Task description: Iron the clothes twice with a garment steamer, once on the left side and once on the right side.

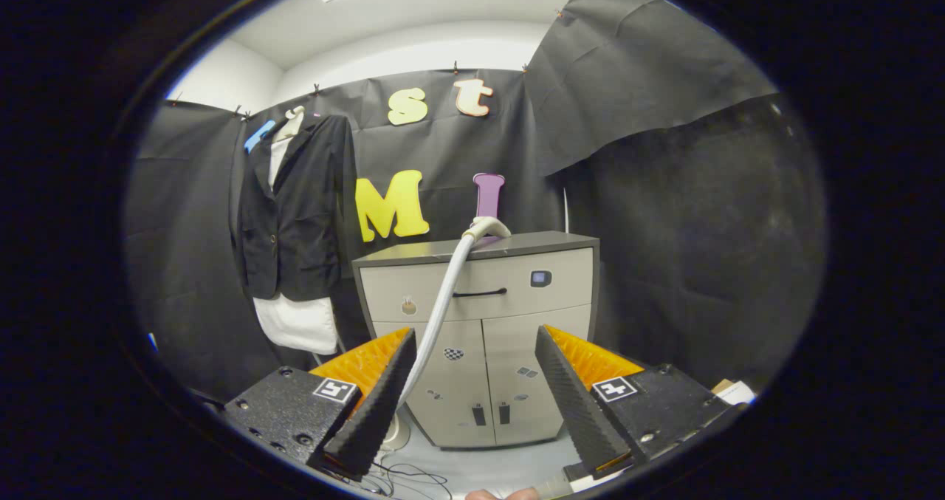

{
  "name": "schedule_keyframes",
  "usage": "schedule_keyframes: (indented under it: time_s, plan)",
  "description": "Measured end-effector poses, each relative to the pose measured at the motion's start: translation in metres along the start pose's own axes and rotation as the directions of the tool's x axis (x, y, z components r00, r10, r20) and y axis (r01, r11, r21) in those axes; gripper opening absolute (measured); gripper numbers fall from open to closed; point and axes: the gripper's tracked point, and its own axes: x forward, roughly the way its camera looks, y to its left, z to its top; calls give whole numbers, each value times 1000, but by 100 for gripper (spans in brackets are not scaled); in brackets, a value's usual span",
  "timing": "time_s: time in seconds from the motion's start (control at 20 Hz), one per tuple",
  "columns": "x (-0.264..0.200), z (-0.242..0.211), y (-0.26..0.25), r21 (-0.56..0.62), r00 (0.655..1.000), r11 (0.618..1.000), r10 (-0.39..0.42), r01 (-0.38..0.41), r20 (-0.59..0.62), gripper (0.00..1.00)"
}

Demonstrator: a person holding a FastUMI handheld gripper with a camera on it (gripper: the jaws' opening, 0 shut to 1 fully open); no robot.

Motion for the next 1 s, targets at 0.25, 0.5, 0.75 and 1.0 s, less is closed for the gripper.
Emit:
schedule_keyframes:
  time_s: [0.25, 0.5, 0.75, 1.0]
  plan:
    - [5, -3, -2, -6, 1000, 1000, -13, 13, -3, 100]
    - [8, 5, -2, -21, 999, 999, -32, 32, 8, 100]
    - [15, 24, 6, -16, 999, 999, -39, 39, 4, 100]
    - [29, 34, 18, 6, 998, 998, -59, 59, -28, 100]
